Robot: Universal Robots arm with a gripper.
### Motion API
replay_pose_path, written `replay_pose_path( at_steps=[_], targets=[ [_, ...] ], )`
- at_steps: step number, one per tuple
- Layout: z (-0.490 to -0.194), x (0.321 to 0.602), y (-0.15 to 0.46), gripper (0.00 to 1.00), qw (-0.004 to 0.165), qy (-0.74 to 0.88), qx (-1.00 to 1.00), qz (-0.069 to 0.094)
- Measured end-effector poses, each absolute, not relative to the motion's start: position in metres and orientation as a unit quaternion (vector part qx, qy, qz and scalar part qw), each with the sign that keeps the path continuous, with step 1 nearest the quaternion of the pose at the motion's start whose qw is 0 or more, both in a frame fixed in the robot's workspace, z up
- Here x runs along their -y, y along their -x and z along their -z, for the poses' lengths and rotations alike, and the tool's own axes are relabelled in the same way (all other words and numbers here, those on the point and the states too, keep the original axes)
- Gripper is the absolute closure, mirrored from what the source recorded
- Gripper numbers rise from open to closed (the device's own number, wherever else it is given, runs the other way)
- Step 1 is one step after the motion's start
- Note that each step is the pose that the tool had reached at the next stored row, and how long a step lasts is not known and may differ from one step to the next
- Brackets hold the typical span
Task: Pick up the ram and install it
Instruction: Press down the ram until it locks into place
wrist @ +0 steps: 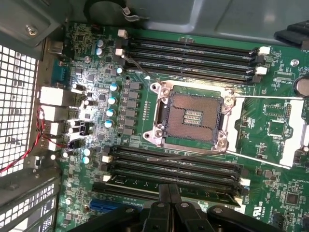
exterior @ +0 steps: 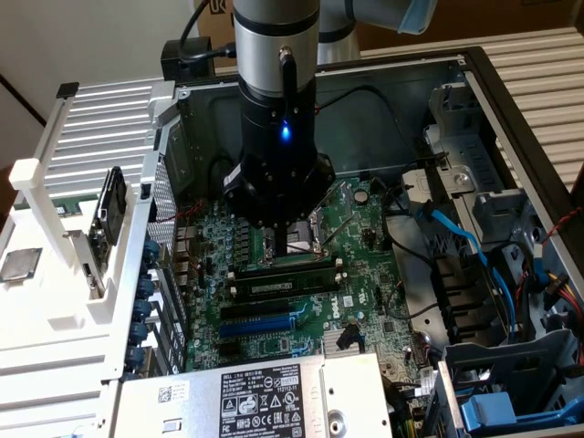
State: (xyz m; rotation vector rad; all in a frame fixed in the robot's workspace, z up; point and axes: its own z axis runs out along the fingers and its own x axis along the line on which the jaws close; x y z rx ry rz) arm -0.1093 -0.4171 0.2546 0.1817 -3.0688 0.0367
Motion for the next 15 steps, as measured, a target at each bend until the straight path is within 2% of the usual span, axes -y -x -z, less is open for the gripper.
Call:
replay_pose_path(
  at_steps=[15],
  targets=[
    [-0.2547,0.4179,0.1063,0.9,0.019,-0.041,0.999,-0.014]
  ],
)
